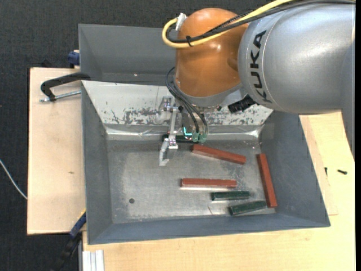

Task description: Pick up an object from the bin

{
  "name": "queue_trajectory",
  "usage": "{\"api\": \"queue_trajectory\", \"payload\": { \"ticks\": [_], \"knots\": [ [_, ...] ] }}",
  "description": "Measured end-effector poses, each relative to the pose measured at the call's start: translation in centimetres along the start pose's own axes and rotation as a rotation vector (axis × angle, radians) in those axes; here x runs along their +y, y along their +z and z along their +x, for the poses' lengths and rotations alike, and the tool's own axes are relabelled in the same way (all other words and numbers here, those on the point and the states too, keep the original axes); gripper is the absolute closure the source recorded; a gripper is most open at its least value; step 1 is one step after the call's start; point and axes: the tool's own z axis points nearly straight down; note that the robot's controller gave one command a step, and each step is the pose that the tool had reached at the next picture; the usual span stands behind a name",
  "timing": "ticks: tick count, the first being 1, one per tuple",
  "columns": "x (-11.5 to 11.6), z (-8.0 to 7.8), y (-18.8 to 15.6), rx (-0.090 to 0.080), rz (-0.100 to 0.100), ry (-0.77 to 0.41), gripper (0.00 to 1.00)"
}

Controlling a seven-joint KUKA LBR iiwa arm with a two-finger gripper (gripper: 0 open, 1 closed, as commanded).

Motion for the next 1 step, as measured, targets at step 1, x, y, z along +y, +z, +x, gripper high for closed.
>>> {"api": "queue_trajectory", "payload": {
  "ticks": [1],
  "knots": [
    [-0.08,-0.17,-0.39,-0.007,-0.001,0.002,0.0]
  ]
}}
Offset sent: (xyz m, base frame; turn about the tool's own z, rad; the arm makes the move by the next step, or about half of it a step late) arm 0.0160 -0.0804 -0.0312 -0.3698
